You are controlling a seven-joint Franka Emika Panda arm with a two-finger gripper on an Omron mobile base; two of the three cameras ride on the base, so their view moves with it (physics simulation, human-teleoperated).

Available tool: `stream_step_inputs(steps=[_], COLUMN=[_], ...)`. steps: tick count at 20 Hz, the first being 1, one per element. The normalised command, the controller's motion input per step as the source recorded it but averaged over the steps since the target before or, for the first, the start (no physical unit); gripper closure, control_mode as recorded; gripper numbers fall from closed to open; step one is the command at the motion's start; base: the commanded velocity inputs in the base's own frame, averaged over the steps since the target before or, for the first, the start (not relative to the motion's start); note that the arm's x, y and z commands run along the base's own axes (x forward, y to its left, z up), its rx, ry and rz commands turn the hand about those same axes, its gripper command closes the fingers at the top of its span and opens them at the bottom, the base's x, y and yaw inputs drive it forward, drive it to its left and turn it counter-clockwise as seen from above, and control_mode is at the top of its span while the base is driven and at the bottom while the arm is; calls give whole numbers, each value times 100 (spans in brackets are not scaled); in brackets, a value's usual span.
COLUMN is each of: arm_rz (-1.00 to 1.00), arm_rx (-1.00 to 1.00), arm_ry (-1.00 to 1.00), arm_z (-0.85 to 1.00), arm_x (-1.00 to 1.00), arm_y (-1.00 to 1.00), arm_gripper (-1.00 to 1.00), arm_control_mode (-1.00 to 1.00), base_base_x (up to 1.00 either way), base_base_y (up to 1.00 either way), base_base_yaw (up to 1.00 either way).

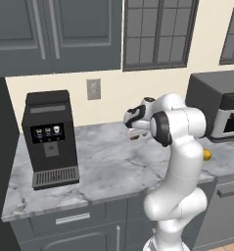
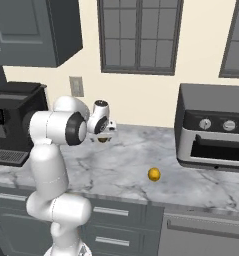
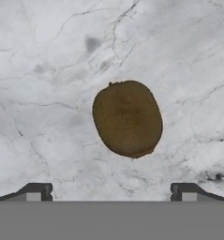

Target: Place the beer on the top shelf of the fridge to keep it out of children's reach, and place the lemon and kiwi on lower shelves for easy access.

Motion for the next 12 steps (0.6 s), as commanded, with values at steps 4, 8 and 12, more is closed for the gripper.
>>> stream_step_inputs(steps=[4,8,12], arm_rz=[0,0,0], arm_rx=[0,0,0], arm_ry=[0,0,0], arm_z=[-8,-9,-11], arm_x=[23,20,19], arm_y=[0,0,1], arm_gripper=[-100,-100,-100], arm_control_mode=[-100,-100,-100], base_base_x=[0,0,0], base_base_y=[0,0,0], base_base_yaw=[0,0,0])
